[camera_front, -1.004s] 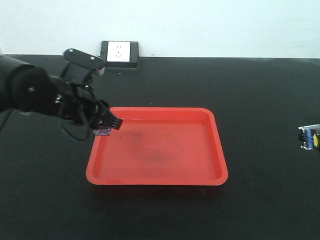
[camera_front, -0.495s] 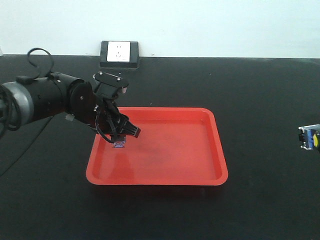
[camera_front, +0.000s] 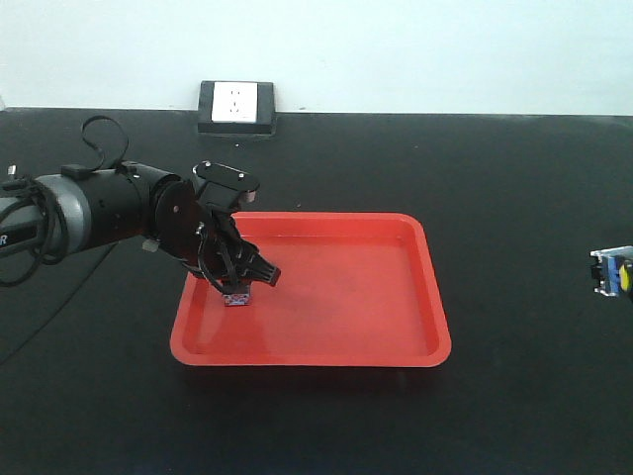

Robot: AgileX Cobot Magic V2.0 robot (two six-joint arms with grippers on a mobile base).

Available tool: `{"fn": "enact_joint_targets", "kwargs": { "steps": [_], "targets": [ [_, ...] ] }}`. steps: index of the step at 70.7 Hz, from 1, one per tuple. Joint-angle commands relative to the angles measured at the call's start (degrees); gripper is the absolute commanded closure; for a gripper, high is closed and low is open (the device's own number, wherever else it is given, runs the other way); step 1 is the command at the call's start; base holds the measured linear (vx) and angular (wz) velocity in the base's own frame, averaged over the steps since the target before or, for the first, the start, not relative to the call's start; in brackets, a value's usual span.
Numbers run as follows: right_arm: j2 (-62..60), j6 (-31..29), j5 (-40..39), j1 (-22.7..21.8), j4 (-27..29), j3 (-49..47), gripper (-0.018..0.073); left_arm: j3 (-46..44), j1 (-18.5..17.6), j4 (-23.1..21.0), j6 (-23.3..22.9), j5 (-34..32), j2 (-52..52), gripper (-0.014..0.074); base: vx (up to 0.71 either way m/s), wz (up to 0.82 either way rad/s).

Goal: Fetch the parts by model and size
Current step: 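Lower the red-capped switch into the red tray and open the left gripper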

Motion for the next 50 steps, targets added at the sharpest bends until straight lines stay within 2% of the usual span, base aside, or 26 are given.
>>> {"fn": "enact_joint_targets", "kwargs": {
  "steps": [1, 11, 19, 40, 50],
  "targets": [
    [0.82, -0.37, -4.73, -0.23, -0.02, -1.56, 0.0569, -1.88, -0.44, -0.64, -0.39, -1.16, -2.96, 0.0297, 0.0, 0.0],
    [0.82, -0.37, -4.83, -0.23, -0.02, -1.56, 0.0569, -1.93, -0.44, -0.64, -0.12, 0.53, -4.07, 0.0151, 0.0, 0.0],
    [0.82, -0.37, -4.97, -0.23, -0.02, -1.56, 0.0569, -1.93, -0.44, -0.59, 0.25, 1.2, -6.72, 0.01, 0.0, 0.0],
    [0.82, -0.37, -4.97, -0.23, -0.02, -1.56, 0.0569, -1.78, -0.44, -0.59, 0.25, 4.65, -19.91, 0.0106, 0.0, 0.0],
    [0.82, -0.37, -4.97, -0.23, -0.02, -1.56, 0.0569, 0.66, -0.44, -0.59, 1.63, 3.68, -29.46, 0.0115, 0.0, 0.0]
  ]
}}
